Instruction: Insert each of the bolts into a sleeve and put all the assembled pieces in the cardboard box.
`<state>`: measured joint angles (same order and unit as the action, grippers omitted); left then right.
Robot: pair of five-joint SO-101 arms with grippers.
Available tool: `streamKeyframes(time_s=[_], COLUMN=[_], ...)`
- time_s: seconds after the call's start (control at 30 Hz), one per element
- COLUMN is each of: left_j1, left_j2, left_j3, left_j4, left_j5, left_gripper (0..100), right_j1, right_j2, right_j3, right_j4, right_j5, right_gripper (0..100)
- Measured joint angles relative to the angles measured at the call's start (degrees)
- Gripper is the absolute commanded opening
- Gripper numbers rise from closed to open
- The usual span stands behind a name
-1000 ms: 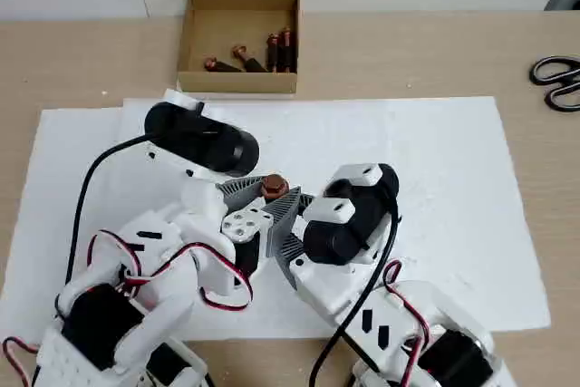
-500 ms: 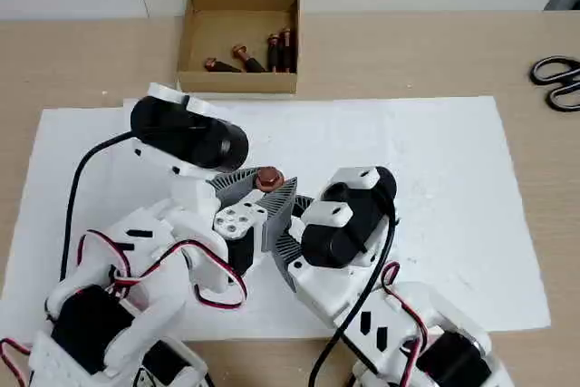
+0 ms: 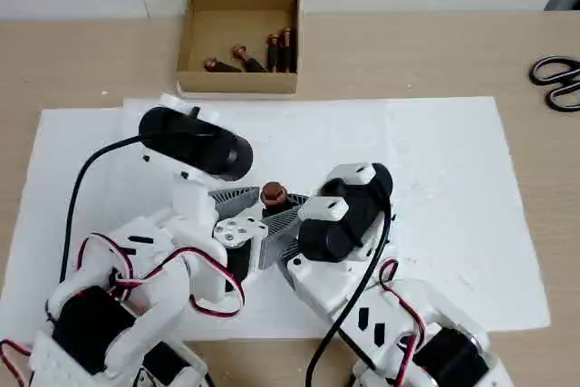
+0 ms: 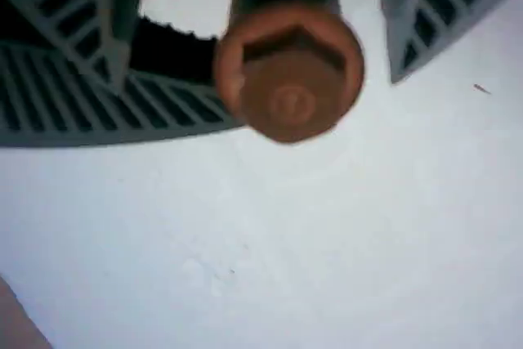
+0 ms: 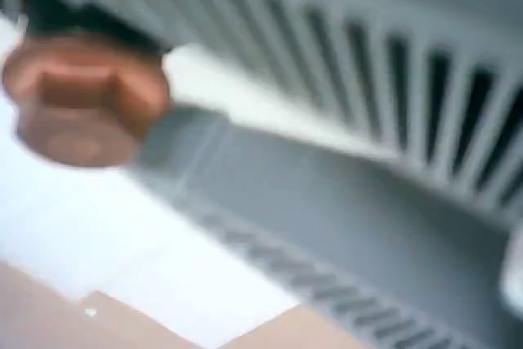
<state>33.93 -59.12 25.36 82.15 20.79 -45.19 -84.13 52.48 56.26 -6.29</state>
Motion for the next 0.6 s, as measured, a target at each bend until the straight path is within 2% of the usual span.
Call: streamKeyframes(time_s=[0.3,0.6], left_j1=[0.09,-1.58], left_j2=[0.00,0.00], left_j3=[0.09,-2.73], left_j4=[-5.89,-6.77], left_j5=[-0.09,0.00], left_gripper=[21,20], right_j1=[0.00,-0.09], right_j2=[0.00,0.00], right_j3=[-0.09,2.55], right_j4=[0.00,0.00], right_j5=[0.00,0.00], right_gripper=[0.3,0.3])
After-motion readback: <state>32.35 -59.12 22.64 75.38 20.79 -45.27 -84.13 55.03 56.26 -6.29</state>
